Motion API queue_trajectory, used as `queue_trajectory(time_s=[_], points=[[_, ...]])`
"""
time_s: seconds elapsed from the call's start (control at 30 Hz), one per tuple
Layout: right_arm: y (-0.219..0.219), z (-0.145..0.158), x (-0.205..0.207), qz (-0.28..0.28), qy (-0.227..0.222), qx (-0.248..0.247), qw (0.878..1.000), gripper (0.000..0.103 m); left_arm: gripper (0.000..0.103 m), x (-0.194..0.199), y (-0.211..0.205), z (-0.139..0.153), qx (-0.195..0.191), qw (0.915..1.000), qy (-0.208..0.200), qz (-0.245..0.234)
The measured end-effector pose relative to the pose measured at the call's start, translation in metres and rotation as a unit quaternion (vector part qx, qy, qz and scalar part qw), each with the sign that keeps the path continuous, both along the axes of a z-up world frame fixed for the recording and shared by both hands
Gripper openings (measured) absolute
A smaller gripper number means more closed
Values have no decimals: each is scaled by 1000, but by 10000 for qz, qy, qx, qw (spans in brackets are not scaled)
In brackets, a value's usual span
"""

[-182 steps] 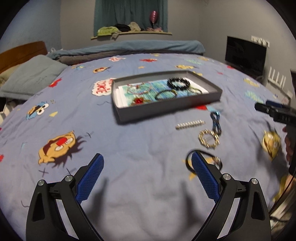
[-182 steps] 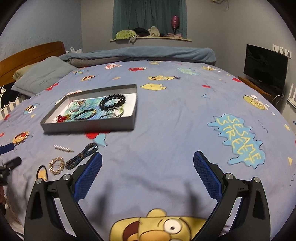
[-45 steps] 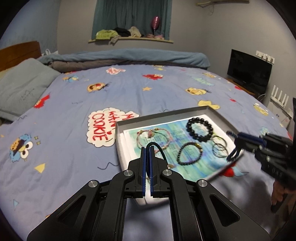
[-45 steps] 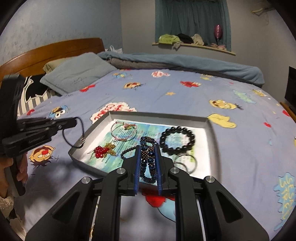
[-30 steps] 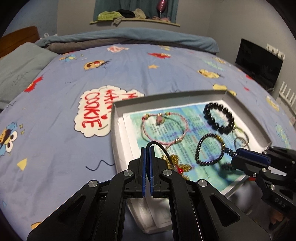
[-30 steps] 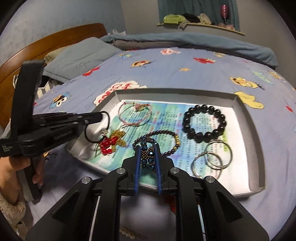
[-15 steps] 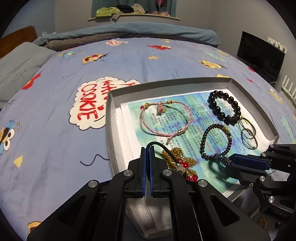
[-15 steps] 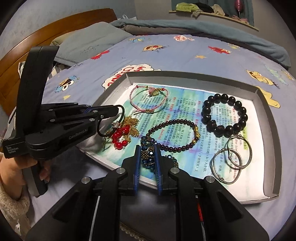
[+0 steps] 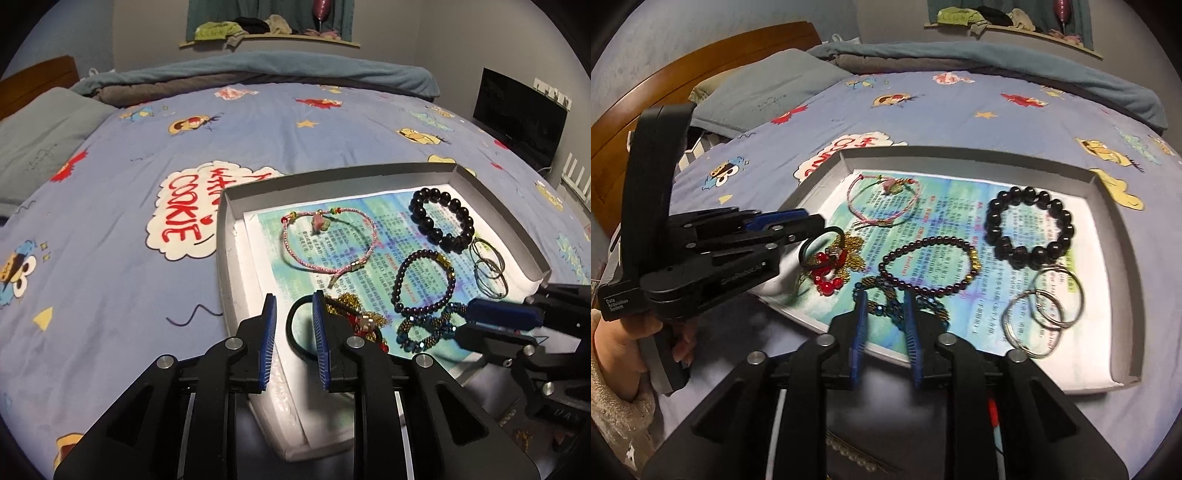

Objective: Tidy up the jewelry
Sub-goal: 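Lower the hair tie and blue bracelet into the tray and open both tools, then withdraw both tools and close the right tool on the gold ring hair clip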

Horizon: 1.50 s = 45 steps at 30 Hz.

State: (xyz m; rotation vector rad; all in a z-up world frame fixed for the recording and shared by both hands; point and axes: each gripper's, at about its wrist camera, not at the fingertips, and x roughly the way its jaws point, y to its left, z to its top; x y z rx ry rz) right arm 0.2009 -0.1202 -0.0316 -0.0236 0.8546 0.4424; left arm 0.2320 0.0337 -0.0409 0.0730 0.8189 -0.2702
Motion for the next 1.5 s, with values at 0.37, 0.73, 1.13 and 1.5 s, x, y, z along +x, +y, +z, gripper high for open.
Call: queue_trajectory(time_s=[0.37,0.73,1.13,1.5], points=[[-38,20,-25,-428,-234,219,9986,53,52,-27,14,20,-262,9992,-273,97],[-74,50,-63,-968,-737,381,9918,95,95,-71,22,54,-276,9961,-768,326],[-93,54,-121,-1224,-1136,-98,9859,97,97,-135,33,60,-233,9946,-883,488],[-74,22,-153,-959,-1071,-175,9895,97,97,-177,41,18,-334,9965,-431,638]])
